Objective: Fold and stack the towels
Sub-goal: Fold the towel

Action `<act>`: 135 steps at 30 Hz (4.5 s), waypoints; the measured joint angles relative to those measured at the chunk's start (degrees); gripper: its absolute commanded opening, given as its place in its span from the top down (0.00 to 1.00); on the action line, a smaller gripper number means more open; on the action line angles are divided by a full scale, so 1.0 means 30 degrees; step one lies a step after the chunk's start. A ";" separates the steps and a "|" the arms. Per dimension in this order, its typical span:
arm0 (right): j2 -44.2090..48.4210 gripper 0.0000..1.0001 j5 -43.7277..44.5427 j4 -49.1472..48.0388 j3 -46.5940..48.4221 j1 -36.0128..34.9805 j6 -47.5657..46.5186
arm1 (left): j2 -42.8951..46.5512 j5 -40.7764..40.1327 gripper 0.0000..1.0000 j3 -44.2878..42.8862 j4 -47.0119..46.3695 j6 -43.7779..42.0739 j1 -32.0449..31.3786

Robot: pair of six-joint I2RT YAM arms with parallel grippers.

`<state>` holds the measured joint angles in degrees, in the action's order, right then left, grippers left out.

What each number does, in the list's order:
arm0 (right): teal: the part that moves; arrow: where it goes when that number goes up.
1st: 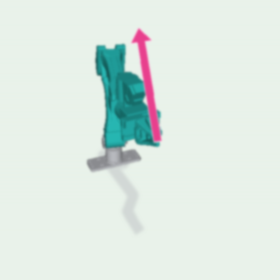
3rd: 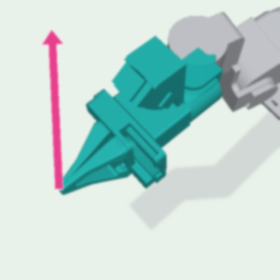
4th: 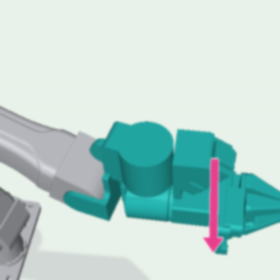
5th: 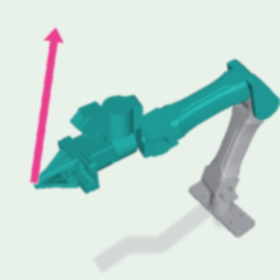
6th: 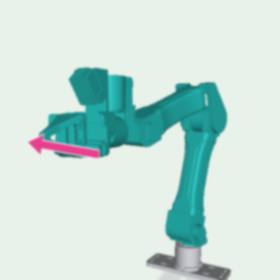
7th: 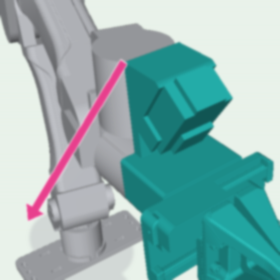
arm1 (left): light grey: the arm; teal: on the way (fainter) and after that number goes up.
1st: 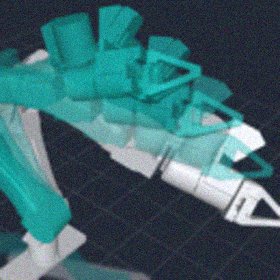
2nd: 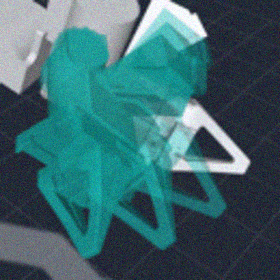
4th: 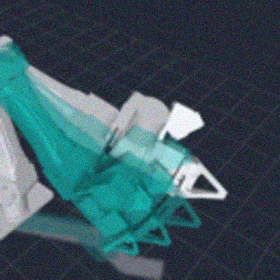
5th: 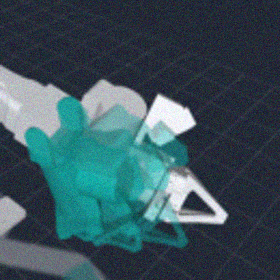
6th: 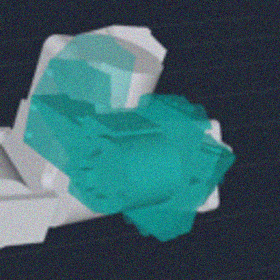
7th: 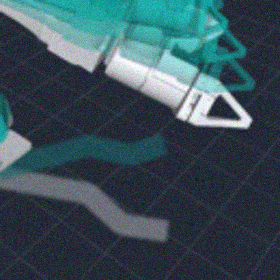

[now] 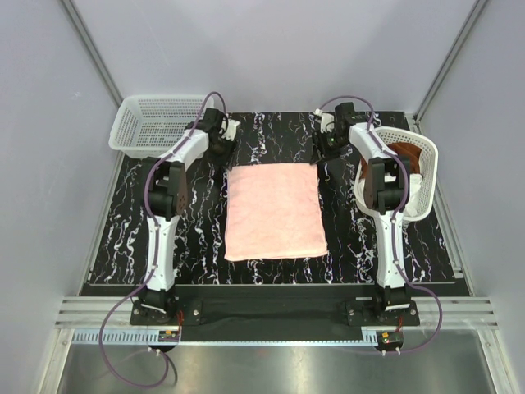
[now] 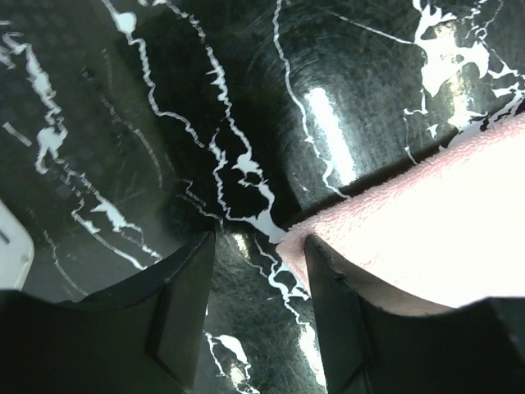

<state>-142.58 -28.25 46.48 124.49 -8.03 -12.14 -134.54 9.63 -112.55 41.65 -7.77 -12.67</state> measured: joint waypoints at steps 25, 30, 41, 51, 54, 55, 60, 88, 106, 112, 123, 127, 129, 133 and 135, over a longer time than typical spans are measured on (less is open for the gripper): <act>-0.0270 1.00 -0.0998 0.1122 0.1180 0.0000 -0.1457 | -0.0219 0.2047 1.00 -0.0729 0.0984 -0.0765 -0.0029; -0.0262 1.00 -0.1093 0.1035 0.2339 0.0036 -0.1472 | -0.0124 0.1851 1.00 -0.0867 0.0707 -0.0605 -0.0044; 0.1421 1.00 -0.1209 -0.0576 -0.0561 0.0044 -0.1158 | 0.3628 0.0707 1.00 0.1013 0.0058 -0.0393 -0.0386; 0.7045 1.00 -0.0736 -0.4146 -0.7745 0.0044 0.0233 | 0.7970 -0.0219 1.00 0.5340 -0.0525 -0.0277 -0.1530; 0.8808 1.00 -0.0729 -0.4867 -0.9719 0.0044 0.0787 | 0.9034 -0.0335 1.00 0.6696 -0.0437 -0.0073 -0.1552; 0.9260 1.00 -0.0721 -0.5107 -1.0244 0.0044 0.0954 | 0.9442 -0.0357 1.00 0.7147 -0.0568 0.0036 -0.1647; 1.2072 1.00 -0.0372 -0.6040 -1.3486 0.0036 0.1931 | 1.1664 -0.0393 1.00 0.9340 -0.0612 0.0532 -0.2055; 2.0764 1.00 0.0255 -0.7592 -2.4210 0.0036 0.8553 | 1.7624 -0.1450 1.00 1.6961 -0.0321 0.4721 -0.5348; 2.0917 0.65 0.1501 -0.6054 -2.6855 0.0036 1.1322 | 1.7828 -0.1122 0.79 1.9285 -0.0138 0.6353 -0.6557; 2.2593 0.55 0.2222 -0.4699 -2.6644 -0.0015 1.2553 | 1.7981 -0.2302 0.46 1.9263 0.1275 0.8014 -0.6921; 2.0677 0.51 0.3745 -0.5734 -2.6323 -0.1574 1.4294 | 1.7762 -0.3694 0.45 2.0371 -0.1093 1.2757 -0.6951; 1.9977 0.51 0.4568 -0.6003 -2.6512 -0.2237 1.4710 | 1.6910 -0.3650 0.46 2.1580 -0.1880 1.3777 -0.6951; 1.9985 0.53 0.4794 -0.6229 -2.6797 -0.2295 1.4950 | 1.6648 -0.3657 0.47 2.1697 -0.2004 1.4069 -0.6951; 1.9985 0.59 0.5136 -0.6674 -2.7358 -0.2295 1.5242 | 1.6517 -0.3657 0.50 2.1704 -0.2535 1.4440 -0.6951; 1.9985 0.61 0.5195 -0.6790 -2.7452 -0.2310 1.5365 | 1.6509 -0.3657 0.52 2.1704 -0.2812 1.4579 -0.6951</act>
<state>-82.63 -12.67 26.11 42.13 -14.96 33.95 -85.01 -1.34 -47.44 33.21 35.97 -33.52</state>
